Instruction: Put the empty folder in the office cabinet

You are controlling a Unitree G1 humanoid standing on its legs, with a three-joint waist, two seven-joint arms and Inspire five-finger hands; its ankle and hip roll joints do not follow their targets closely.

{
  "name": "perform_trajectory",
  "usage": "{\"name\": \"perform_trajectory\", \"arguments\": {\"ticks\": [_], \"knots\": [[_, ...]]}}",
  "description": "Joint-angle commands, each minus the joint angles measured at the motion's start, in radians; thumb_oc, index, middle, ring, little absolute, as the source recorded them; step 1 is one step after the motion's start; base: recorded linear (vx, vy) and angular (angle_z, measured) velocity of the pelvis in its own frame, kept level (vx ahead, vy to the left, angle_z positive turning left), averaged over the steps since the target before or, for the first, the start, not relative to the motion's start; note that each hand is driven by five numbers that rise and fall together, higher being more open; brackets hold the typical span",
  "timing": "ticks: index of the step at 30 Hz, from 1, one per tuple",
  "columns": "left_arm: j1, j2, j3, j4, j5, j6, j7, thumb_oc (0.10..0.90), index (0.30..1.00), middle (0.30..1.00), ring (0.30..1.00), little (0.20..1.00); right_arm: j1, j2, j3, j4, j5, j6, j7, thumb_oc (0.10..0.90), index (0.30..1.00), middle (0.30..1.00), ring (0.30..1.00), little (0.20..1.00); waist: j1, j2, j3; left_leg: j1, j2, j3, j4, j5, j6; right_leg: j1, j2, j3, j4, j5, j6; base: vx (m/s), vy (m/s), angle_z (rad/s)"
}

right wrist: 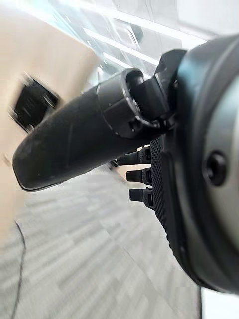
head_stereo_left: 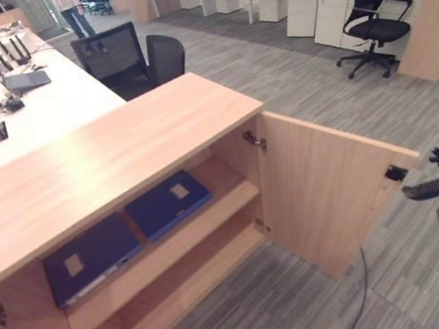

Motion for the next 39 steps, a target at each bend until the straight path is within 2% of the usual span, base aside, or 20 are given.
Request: {"name": "perform_trajectory", "arguments": {"ticks": [1, 9, 14, 17, 20, 21, 25, 28, 29, 30, 33, 34, 35, 36, 37, 38, 39], "knots": [[-0.04, 0.047, -0.03, 0.025, -0.023, -0.011, 0.002, 0.8, 0.9, 0.9, 0.9, 0.9, -0.161, 0.019, 0.042, -0.083, 0.027, -0.112, 0.033, 0.8, 0.9, 0.9, 0.9, 0.9, 0.018, -0.089, -0.023, 0.029, 0.016, -0.023, 0.016, 0.059, -0.088, 0.057, 0.062, -0.024, 0.015, -0.186, -0.03, 0.01, 0.008, -0.07], [-0.036, 0.048, -0.015, 0.021, -0.013, -0.012, -0.003, 0.8, 0.9, 0.9, 0.9, 0.9, -0.183, 0.029, 0.168, -0.258, 0.043, -0.139, 0.126, 0.8, 0.9, 0.9, 0.9, 0.9, 0.024, -0.09, -0.033, 0.038, 0.026, -0.019, -0.007, 0.08, -0.1, 0.06, 0.075, -0.027, 0.015, -0.199, -0.033, 0.01, 0.003, -0.02], [-0.041, 0.044, -0.004, 0.017, -0.025, -0.013, -0.005, 0.8, 0.9, 0.9, 0.9, 0.9, -0.176, 0.086, 0.235, -0.407, 0.14, -0.154, 0.204, 0.8, 0.9, 0.9, 0.9, 0.9, 0.028, -0.094, -0.037, 0.037, 0.028, -0.018, -0.01, 0.087, -0.103, 0.056, 0.08, -0.024, 0.016, -0.203, -0.037, -0.01, 0.001, -0.18], [-0.045, 0.041, 0.01, 0.014, -0.022, -0.01, -0.01, 0.8, 0.9, 0.9, 0.9, 0.9, -0.153, 0.107, 0.311, -0.553, 0.157, -0.155, 0.265, 0.8, 0.9, 0.9, 0.9, 0.9, 0.028, -0.096, -0.039, 0.036, 0.032, -0.018, -0.008, 0.09, -0.105, 0.056, 0.083, -0.022, 0.018, -0.208, -0.04, -0.01, -0.003, -0.08], [-0.044, 0.037, 0.013, 0.012, -0.021, -0.008, -0.015, 0.8, 0.9, 0.9, 0.9, 0.9, -0.132, 0.135, 0.343, -0.608, 0.18, -0.158, 0.293, 0.8, 0.9, 0.9, 0.9, 0.9, 0.03, -0.096, -0.041, 0.035, 0.034, -0.02, -0.006, 0.091, -0.105, 0.055, 0.084, -0.022, 0.019, -0.209, -0.042, -0.01, -0.004, -0.12], [-0.047, 0.034, 0.014, 0.008, -0.021, -0.011, -0.018, 0.8, 0.9, 0.9, 0.9, 0.9, -0.12, 0.202, 0.408, -0.666, 0.2, -0.154, 0.331, 0.8, 0.9, 0.9, 0.9, 0.9, 0.036, -0.096, -0.042, 0.031, 0.037, -0.022, 0.0, 0.094, -0.105, 0.054, 0.083, -0.022, 0.02, -0.209, -0.043, -0.01, -0.004, -0.14], [-0.052, 0.03, 0.012, 0.007, -0.017, -0.014, -0.015, 0.8, 0.9, 0.9, 0.9, 0.9, -0.13, 0.239, 0.471, -0.714, 0.218, -0.148, 0.359, 0.8, 0.9, 0.9, 0.9, 0.9, 0.038, -0.096, -0.044, 0.03, 0.038, -0.023, 0.003, 0.094, -0.105, 0.054, 0.083, -0.024, 0.021, -0.209, -0.045, -0.01, -0.004, -0.12], [-0.059, 0.027, 0.008, 0.008, -0.018, -0.016, -0.011, 0.8, 0.9, 0.9, 0.9, 0.9, -0.144, 0.305, 0.518, -0.739, 0.245, -0.143, 0.375, 0.8, 0.9, 0.9, 0.9, 0.9, 0.041, -0.097, -0.046, 0.02, 0.037, -0.028, 0.005, 0.103, -0.103, 0.047, 0.081, -0.029, 0.023, -0.205, -0.047, -0.01, -0.007, 0.19], [-0.06, 0.026, 0.007, 0.003, -0.027, -0.021, 0.0, 0.8, 0.9, 0.9, 0.9, 0.9, -0.185, 0.368, 0.579, -0.753, 0.251, -0.138, 0.387, 0.8, 0.9, 0.9, 0.9, 0.9, 0.052, -0.099, -0.043, 0.021, 0.039, -0.037, 0.007, 0.109, -0.106, 0.051, 0.08, -0.032, 0.025, -0.205, -0.047, -0.01, -0.014, 0.34], [-0.061, 0.026, 0.008, 0.003, -0.027, -0.021, 0.0, 0.8, 0.9, 0.9, 0.9, 0.9, -0.186, 0.369, 0.579, -0.752, 0.251, -0.139, 0.387, 0.8, 0.9, 0.9, 0.9, 0.9, 0.051, -0.1, -0.045, 0.016, 0.038, -0.038, 0.006, 0.111, -0.105, 0.047, 0.079, -0.033, 0.025, -0.203, -0.047, 0.0, -0.018, 0.24], [-0.069, 0.017, -0.014, -0.007, -0.038, -0.033, 0.012, 0.8, 0.9, 0.9, 0.9, 0.9, -0.265, 0.455, 0.635, -0.703, 0.262, -0.136, 0.385, 0.8, 0.9, 0.9, 0.9, 0.9, 0.073, -0.108, -0.039, 0.004, 0.036, -0.061, 0.014, 0.117, -0.104, 0.041, 0.074, -0.043, 0.028, -0.198, -0.048, -0.03, -0.015, 0.2], [-0.071, 0.02, -0.029, -0.022, -0.044, -0.042, 0.014, 0.8, 0.9, 0.9, 0.9, 0.9, -0.309, 0.467, 0.663, -0.678, 0.248, -0.133, 0.385, 0.8, 0.9, 0.9, 0.9, 0.9, 0.093, -0.12, -0.025, -0.023, 0.026, -0.086, 0.064, 0.109, -0.101, 0.043, 0.066, -0.051, 0.032, -0.196, -0.051, -0.05, -0.025, 0.38], [-0.072, 0.02, -0.028, -0.021, -0.044, -0.042, 0.014, 0.8, 0.9, 0.9, 0.9, 0.9, -0.31, 0.467, 0.663, -0.678, 0.248, -0.134, 0.385, 0.8, 0.9, 0.9, 0.9, 0.9, 0.09, -0.121, -0.029, -0.031, 0.025, -0.089, 0.065, 0.111, -0.099, 0.038, 0.064, -0.054, 0.032, -0.194, -0.051, -0.16, -0.107, 0.58], [-0.079, 0.029, -0.027, -0.031, -0.048, -0.052, 0.017, 0.8, 0.9, 0.9, 0.9, 0.9, -0.341, 0.451, 0.688, -0.693, 0.231, -0.127, 0.392, 0.8, 0.9, 0.9, 0.9, 0.9, 0.117, -0.155, 0.001, -0.088, -0.014, -0.089, 0.225, 0.035, -0.071, 0.037, 0.03, -0.083, 0.044, -0.19, -0.059, -0.19, -0.122, 0.7], [-0.081, 0.032, -0.026, -0.026, -0.046, -0.057, 0.018, 0.8, 0.9, 0.9, 0.9, 0.9, -0.352, 0.446, 0.697, -0.697, 0.22, -0.125, 0.391, 0.8, 0.9, 0.9, 0.9, 0.9, 0.127, -0.171, 0.014, -0.12, -0.046, -0.088, 0.301, -0.005, -0.057, 0.033, 0.012, -0.099, 0.05, -0.186, -0.063, -0.18, -0.122, 0.94], [-0.082, 0.032, -0.025, -0.026, -0.046, -0.057, 0.018, 0.8, 0.9, 0.9, 0.9, 0.9, -0.353, 0.447, 0.697, -0.696, 0.22, -0.125, 0.391, 0.8, 0.9, 0.9, 0.9, 0.9, 0.124, -0.17, 0.013, -0.126, -0.045, -0.092, 0.309, -0.009, -0.056, 0.031, 0.012, -0.102, 0.051, -0.186, -0.062, -0.11, -0.126, 0.69], [-0.081, 0.041, -0.013, -0.013, -0.041, -0.058, 0.022, 0.8, 0.9, 0.9, 0.9, 0.9, -0.354, 0.436, 0.699, -0.702, 0.214, -0.126, 0.391, 0.8, 0.9, 0.9, 0.9, 0.9, 0.141, -0.18, 0.021, -0.142, -0.102, -0.085, 0.427, -0.109, -0.045, 0.032, 0.0, -0.132, 0.058, -0.188, -0.064, -0.08, -0.1, 0.42]]}}
